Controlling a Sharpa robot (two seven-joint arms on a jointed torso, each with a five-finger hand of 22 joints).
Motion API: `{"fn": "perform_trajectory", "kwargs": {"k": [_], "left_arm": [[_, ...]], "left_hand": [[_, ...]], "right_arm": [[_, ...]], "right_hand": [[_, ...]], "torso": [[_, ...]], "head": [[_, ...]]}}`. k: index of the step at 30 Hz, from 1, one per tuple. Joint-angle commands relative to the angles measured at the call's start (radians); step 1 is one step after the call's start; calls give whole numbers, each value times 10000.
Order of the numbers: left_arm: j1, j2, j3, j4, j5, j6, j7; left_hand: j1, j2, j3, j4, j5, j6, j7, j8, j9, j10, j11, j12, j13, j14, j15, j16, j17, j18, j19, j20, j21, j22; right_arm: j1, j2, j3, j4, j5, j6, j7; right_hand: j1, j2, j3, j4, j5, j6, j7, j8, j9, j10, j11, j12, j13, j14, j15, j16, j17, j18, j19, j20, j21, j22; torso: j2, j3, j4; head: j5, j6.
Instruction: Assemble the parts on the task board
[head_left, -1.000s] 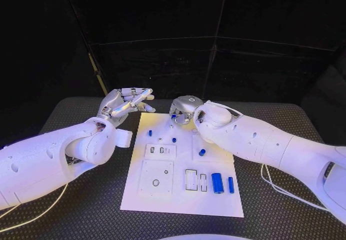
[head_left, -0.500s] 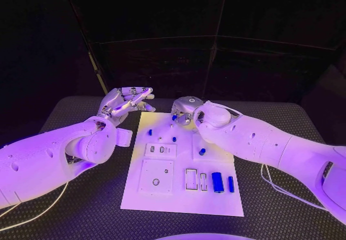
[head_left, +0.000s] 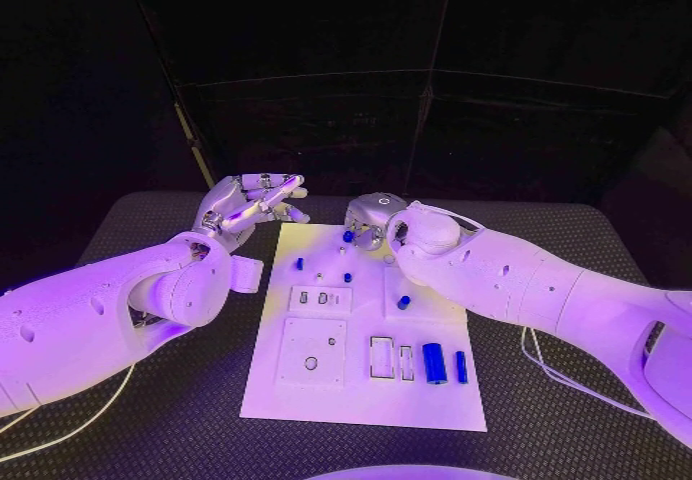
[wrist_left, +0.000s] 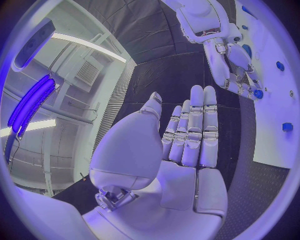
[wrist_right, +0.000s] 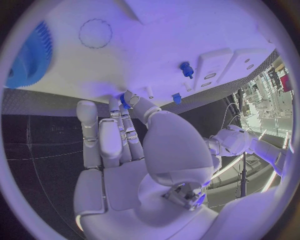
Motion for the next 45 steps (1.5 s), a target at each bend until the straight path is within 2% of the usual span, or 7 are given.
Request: {"fn": "perform_trajectory", "kwargs": {"k": [1,13,19,25,31,36,45], "left_arm": [[18,2,13,7,4,131,6],[18,-31,13,-64,4,151,-26],[18,-80,13,-117,4,163,-36],[18,-99,11,-167,5,191,-46],[15,-47,9,-261,5,230,-63],[10,44,7,-364,6,261,-66],[0,150,6,-500,6,309,-76]], "left_hand": [[-9,86,-8,-51,-6,-1,81,-47,-14,-8,63,-57,-13,-8,52,-33,15,111,19,51,60,-2],[-19,84,-20,-48,-7,-15,88,-70,-16,-23,71,-82,-15,-13,59,-47,37,111,15,56,59,-4],[-23,82,-25,-48,-8,-22,89,-80,-16,-31,74,-93,-16,-17,62,-54,46,111,12,58,58,-5],[-25,81,-27,-47,-8,-23,88,-82,-16,-32,74,-96,-16,-19,63,-56,49,110,11,59,58,-5],[-26,81,-29,-47,-9,-22,87,-83,-15,-31,74,-97,-15,-19,63,-58,51,110,11,59,58,-5],[-30,79,-33,-45,-9,-19,83,-84,-14,-27,72,-98,-14,-20,64,-61,56,111,10,60,58,-6],[-32,79,-34,-45,-9,-17,82,-85,-14,-25,71,-99,-13,-21,64,-62,59,111,9,61,58,-6]], "right_arm": [[3,-3,-10,21,-67,74,19],[-3,-500,-5,590,383,-1652,61],[-2,-1493,40,1579,1106,-2057,75],[5,-2858,343,2722,2891,-1471,-140],[9,-3845,429,3154,4088,-359,-761],[8,-3902,441,2949,4260,193,-1044],[-6,-3447,436,2498,3863,574,-1305]], "right_hand": [[-52,-170,-12,101,-130,-216,65,-27,-10,-264,38,-32,1,113,95,-19,-50,-94,-79,33,-100,-84],[186,-600,-761,510,-171,-2507,46,-48,-30,-1478,134,225,34,-97,159,-379,-843,83,-681,141,-768,-1182],[345,-595,-971,694,-65,-1846,167,95,58,-1295,153,508,51,-82,160,-393,-881,58,-525,150,-724,-1095],[156,-586,-1110,1068,208,-1084,117,379,140,404,-89,1404,317,141,16,48,-62,-78,107,78,-244,-255],[-214,-1194,-2633,1997,847,-1241,-271,371,70,2143,-563,3399,1878,486,-405,1026,1882,-286,915,-360,337,768],[982,-972,-4508,3807,961,-1663,-136,653,69,1633,-362,9512,8374,628,-305,1738,3396,-420,1282,-211,661,1365],[1620,-1244,-4879,5121,920,-1978,34,955,53,2634,-211,13097,12526,751,-68,2050,4259,-466,1474,-70,924,1801]], "torso": [[2,-4,8],[-13,28,-18],[-65,23,-66],[-150,52,-174],[-185,76,-276],[-167,90,-262],[-116,127,-215]], "head": [[-5,-5],[-8,79],[-59,196],[-57,267],[-79,290],[-120,288],[-183,245]]}}
